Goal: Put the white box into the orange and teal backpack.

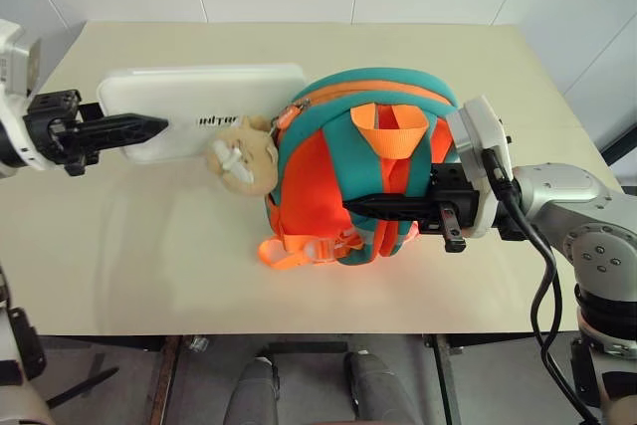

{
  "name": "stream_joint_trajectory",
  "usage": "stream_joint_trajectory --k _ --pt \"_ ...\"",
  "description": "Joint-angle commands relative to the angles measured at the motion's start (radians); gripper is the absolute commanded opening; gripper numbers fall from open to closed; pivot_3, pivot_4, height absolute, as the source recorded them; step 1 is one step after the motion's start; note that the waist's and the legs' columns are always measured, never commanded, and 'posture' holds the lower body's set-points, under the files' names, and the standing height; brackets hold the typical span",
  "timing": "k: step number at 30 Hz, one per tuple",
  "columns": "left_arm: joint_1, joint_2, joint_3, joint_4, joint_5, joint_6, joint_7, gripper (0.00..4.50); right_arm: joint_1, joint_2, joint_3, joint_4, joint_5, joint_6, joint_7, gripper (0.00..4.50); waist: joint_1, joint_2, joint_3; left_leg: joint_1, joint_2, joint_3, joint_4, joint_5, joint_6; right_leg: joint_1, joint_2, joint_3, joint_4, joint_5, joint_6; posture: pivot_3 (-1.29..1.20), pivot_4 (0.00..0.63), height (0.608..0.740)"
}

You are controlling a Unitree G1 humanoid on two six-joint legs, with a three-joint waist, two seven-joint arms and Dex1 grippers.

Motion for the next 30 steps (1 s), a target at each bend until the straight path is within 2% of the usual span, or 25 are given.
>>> stream_joint_trajectory --k 1,15,30 --pt "0.062 0.064 0.091 -0.097 -0.048 0.004 -0.019 1.26 -0.013 0.004 -0.006 0.002 0.006 -0.013 0.010 0.00 0.002 0.000 0.000 0.000 0.000 0.000 0.000 0.000 0.000 0.000 0.000 0.000 0.000 0.000 0.000 0.00 0.150 0.740" --pt "0.225 0.200 0.354 -0.171 -0.086 0.050 0.024 1.26 -0.004 0.051 0.045 0.130 -0.134 -0.084 0.031 0.00 0.001 -0.001 0.000 0.001 0.000 0.001 0.000 0.000 0.000 0.000 0.000 0.000 0.000 -0.001 -0.001 0.00 0.150 0.740" --pt "0.362 0.221 0.512 -0.447 -0.218 0.252 0.088 1.26 -0.061 0.096 0.084 0.241 -0.220 -0.132 0.114 0.00 -0.003 -0.001 0.000 0.002 0.000 0.002 -0.001 0.000 0.000 0.000 0.000 0.001 0.000 -0.001 -0.001 0.00 0.150 0.740"
